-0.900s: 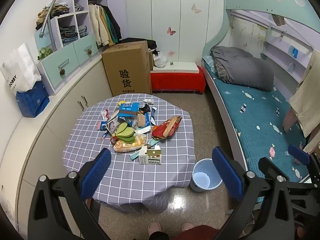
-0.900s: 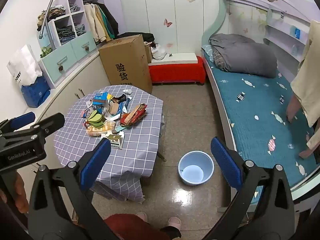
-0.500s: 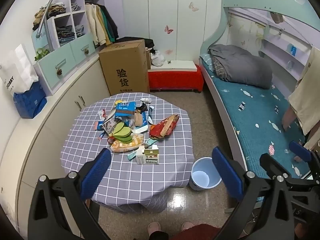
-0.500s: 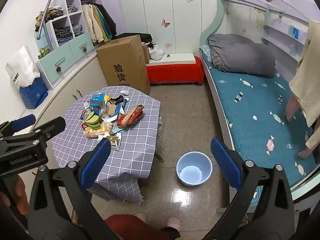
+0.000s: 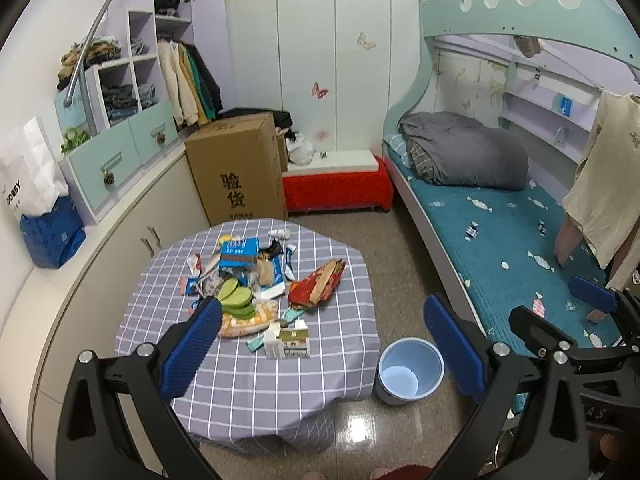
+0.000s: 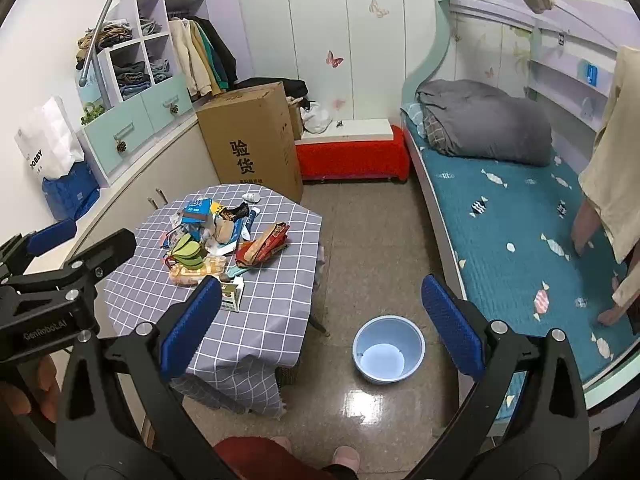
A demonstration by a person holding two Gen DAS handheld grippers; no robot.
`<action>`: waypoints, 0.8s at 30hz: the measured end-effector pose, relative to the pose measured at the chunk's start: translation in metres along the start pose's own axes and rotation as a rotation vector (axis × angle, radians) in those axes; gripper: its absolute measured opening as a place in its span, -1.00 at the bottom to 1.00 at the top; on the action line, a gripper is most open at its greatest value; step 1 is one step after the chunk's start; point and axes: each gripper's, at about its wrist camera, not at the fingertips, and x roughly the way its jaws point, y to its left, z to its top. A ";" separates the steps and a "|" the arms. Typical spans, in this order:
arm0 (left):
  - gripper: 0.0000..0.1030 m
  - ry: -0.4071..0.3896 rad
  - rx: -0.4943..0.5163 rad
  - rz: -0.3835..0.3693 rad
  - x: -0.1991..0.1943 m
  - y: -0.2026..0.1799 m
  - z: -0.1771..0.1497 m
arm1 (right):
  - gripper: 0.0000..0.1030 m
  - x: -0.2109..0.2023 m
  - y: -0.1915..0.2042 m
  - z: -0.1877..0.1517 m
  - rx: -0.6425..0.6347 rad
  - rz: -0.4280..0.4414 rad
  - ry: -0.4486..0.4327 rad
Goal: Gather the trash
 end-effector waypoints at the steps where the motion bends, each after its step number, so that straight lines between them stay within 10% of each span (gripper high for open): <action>1: 0.91 -0.004 0.004 0.000 0.000 0.000 0.000 | 0.90 0.001 0.001 0.000 -0.004 0.000 0.001; 24: 0.91 0.013 -0.016 -0.009 0.013 0.004 -0.001 | 0.90 0.008 0.004 0.002 -0.012 0.000 0.000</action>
